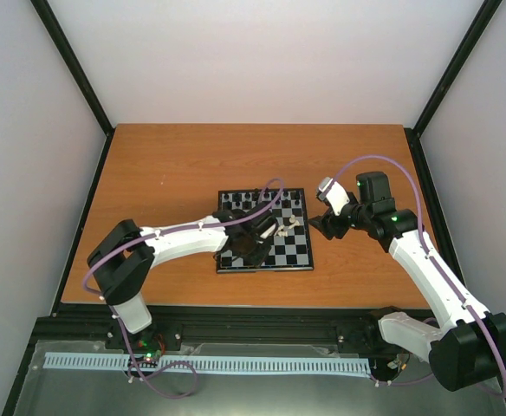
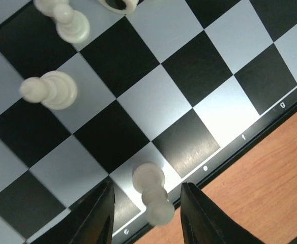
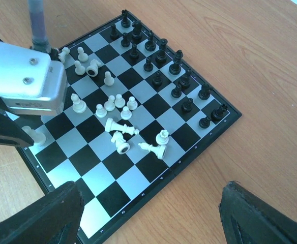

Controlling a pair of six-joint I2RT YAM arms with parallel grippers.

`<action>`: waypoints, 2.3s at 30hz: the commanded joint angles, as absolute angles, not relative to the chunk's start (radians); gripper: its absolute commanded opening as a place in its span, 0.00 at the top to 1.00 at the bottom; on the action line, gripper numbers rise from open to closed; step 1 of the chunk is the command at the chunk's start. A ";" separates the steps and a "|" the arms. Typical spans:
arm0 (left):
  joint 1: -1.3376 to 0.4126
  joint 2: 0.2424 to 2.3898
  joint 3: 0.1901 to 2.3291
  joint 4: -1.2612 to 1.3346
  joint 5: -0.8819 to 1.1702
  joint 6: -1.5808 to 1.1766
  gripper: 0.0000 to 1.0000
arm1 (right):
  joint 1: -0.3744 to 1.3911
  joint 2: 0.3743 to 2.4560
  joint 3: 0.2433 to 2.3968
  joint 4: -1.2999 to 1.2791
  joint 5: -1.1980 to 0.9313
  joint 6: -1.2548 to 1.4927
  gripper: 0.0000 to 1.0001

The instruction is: Set up the chess pieces on the board

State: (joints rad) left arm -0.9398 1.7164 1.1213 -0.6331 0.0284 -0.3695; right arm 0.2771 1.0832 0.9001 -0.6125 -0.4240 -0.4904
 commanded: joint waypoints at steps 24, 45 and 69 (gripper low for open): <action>-0.694 1.618 1.131 -0.605 -0.249 -0.471 0.69 | 0.276 1.096 0.899 -0.620 -0.434 -0.494 0.25; -0.652 1.821 1.231 -0.543 -0.224 -0.442 0.78 | 0.276 1.091 0.933 -0.659 -0.450 -0.482 0.21; -0.652 1.837 1.221 -0.560 -0.224 -0.444 0.90 | 0.263 0.869 0.792 -0.639 -0.445 -0.507 0.17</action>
State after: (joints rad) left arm -0.6598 1.8431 1.2057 -0.5606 -0.2241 -0.4477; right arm 0.2691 0.8780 0.8005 -0.6544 -0.4339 -0.4942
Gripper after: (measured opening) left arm 0.108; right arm 0.829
